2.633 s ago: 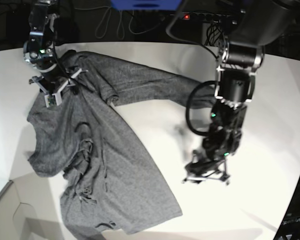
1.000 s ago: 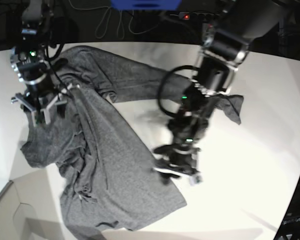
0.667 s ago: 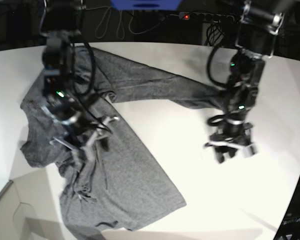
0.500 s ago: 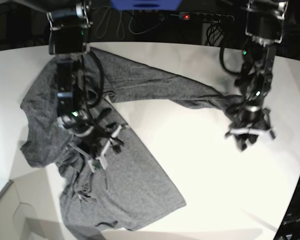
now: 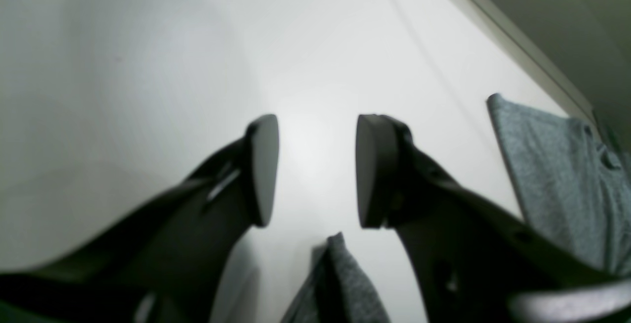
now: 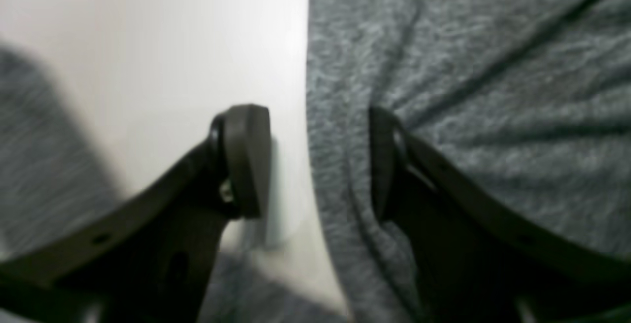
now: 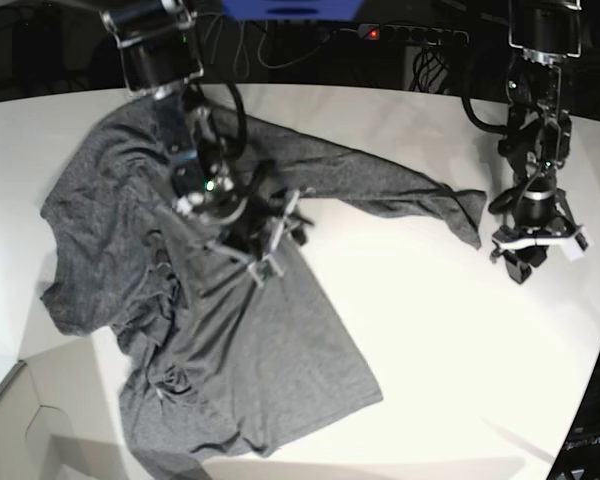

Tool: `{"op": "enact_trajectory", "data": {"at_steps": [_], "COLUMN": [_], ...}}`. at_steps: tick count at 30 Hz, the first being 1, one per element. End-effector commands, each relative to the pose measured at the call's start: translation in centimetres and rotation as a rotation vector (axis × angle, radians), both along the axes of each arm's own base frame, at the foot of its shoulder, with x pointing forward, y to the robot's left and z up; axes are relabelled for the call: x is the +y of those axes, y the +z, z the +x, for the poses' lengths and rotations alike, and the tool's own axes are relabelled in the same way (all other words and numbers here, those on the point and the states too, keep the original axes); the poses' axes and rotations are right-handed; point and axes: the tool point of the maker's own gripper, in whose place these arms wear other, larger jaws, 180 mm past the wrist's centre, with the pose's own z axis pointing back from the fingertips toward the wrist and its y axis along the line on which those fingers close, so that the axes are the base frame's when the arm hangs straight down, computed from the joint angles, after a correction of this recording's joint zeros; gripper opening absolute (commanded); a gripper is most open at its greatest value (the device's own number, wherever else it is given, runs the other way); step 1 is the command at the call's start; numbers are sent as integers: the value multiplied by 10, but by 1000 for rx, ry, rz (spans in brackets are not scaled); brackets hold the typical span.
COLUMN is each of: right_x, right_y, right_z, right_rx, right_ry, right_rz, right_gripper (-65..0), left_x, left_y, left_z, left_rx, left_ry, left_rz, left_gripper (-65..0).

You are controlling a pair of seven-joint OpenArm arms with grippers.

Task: Layout the t-shirt on the table in an organized manner, then fold the t-shirt properly
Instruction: 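Grasp the shirt hem with the left gripper and pull it to spread the body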

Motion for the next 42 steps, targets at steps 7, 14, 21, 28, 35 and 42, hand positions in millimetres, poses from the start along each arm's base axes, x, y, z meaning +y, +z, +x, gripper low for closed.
{"op": "enact_trajectory", "data": {"at_steps": [7, 14, 21, 28, 35, 42], "right_x": [-2, -41, -87, -115, -113, -112], "right_y": [18, 80, 86, 78, 73, 70], "right_z": [-29, -14, -21, -42, -50, -54], "right_rx": [-56, -223, -237, -203, -185, -173], "right_ry": [51, -60, -182, -252, -251, -248], "right_rz": [-14, -3, -32, -62, -60, -59], "right_gripper": [-340, -340, -340, -340, -340, -340], "left_x": [-14, -49, -96, -148, -195, -214], "left_y": [26, 17, 8, -23, -27, -27], "left_z": [39, 83, 146, 170, 169, 167], "left_rx": [-51, -28, 25, 168, 191, 192], "left_ry": [-35, -83, -88, -91, -138, -227], "left_rz": [-58, -102, -202, -296, -350, -191], "left_gripper": [-398, -394, -394, -394, -394, -395]}}
